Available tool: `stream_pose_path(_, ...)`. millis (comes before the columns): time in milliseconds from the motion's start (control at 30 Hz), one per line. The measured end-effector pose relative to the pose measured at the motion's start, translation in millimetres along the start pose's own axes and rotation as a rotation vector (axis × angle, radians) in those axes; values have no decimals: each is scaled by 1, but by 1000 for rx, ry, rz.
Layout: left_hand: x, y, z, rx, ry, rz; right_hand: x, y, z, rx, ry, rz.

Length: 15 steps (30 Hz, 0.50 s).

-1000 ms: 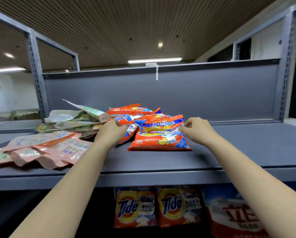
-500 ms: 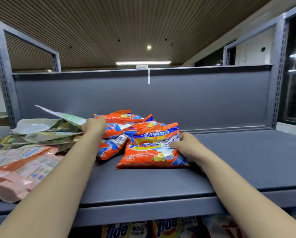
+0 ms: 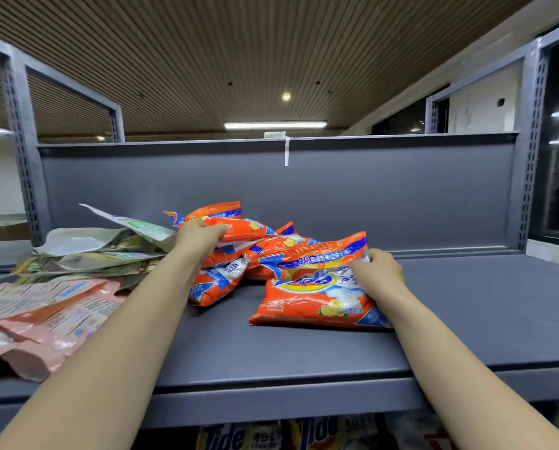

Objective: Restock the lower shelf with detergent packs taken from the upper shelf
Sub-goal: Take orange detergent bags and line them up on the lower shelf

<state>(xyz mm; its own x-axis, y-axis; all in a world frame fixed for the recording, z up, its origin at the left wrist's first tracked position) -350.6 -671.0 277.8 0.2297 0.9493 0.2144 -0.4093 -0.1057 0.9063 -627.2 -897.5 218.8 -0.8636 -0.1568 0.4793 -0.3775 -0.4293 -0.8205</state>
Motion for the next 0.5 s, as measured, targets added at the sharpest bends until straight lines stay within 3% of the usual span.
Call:
stream_pose_path(200,36,-6,-43,-23,61,-155,40,5,-16,-14,284,24)
stream_pose_path(300,57,-7,-56,-70,95,-77,51,0,-29,11,346,126)
stream_pose_path(400,53,-6,-73,-101,-3,37,64,-5,-42,30,422,204)
stream_pose_path(500,54,-12,-90,-27,-29,72,75,-2,-55,39,492,255)
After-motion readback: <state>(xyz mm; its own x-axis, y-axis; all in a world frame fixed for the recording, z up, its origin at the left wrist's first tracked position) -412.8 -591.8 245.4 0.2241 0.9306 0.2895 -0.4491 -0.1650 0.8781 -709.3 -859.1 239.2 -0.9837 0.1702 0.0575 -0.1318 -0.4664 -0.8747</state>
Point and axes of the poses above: each hand's wrist, its own z-axis towards the middle knuckle, its own x-axis out of the back of the hand, y = z × x, the point moved 10 cm from there along z, towards the middle knuckle, and after that the axes turned 5 degrees about -z, right-handed, at the moved point
